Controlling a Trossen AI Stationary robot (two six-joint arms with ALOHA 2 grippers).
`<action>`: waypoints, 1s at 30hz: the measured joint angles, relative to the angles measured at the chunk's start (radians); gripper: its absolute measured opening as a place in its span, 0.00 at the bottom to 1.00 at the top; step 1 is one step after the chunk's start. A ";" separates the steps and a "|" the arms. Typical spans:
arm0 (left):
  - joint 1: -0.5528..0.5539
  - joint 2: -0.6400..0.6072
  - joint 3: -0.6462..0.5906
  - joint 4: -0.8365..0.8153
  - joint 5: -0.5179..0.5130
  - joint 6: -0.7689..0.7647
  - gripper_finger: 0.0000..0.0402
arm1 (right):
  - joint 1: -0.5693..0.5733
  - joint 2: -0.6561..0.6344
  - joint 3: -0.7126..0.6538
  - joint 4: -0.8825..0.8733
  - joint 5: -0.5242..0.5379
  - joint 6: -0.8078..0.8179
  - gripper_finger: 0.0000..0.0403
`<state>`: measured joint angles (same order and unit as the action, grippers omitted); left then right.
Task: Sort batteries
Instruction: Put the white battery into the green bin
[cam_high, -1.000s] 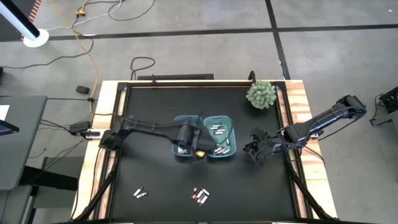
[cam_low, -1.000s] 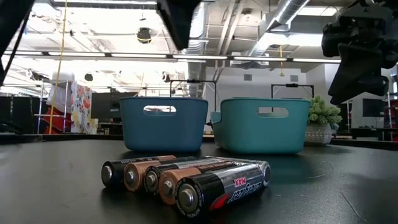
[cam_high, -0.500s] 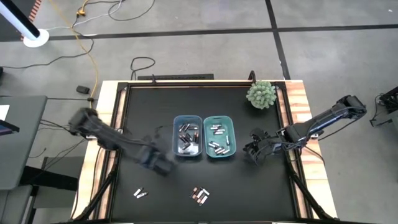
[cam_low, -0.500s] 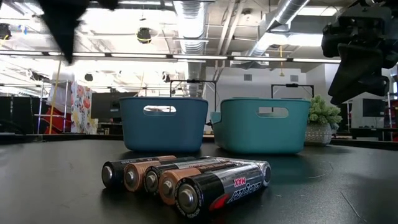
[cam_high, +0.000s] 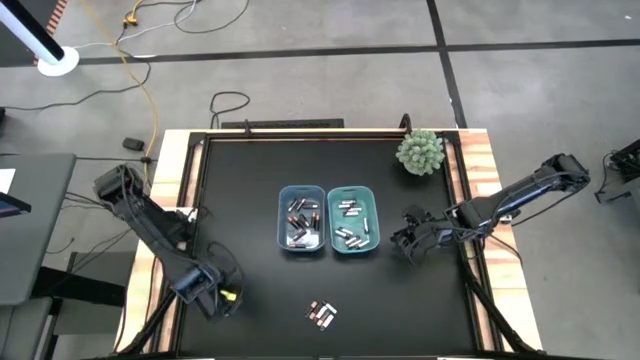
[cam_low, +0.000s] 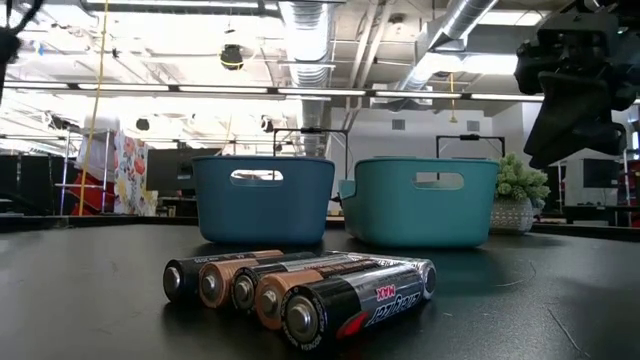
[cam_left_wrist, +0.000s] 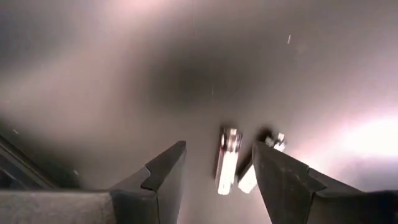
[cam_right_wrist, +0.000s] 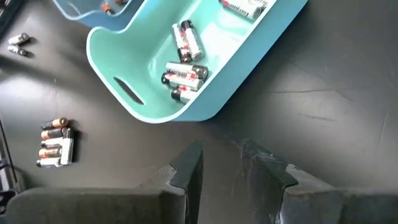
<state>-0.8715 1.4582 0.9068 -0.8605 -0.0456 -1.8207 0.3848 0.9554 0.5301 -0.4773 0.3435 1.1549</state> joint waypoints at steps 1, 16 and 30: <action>-0.011 0.011 0.000 0.010 0.013 -0.006 0.44 | -0.004 0.000 0.000 0.000 0.000 0.000 0.31; -0.070 0.129 0.000 0.125 0.054 -0.014 0.44 | -0.028 0.000 0.000 0.000 0.000 -0.001 0.31; -0.076 0.219 -0.009 0.102 0.091 0.028 0.44 | -0.028 0.000 0.000 0.000 0.001 0.023 0.31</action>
<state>-0.9478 1.6768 0.8974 -0.7588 0.0458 -1.7924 0.3573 0.9558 0.5301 -0.4770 0.3443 1.1782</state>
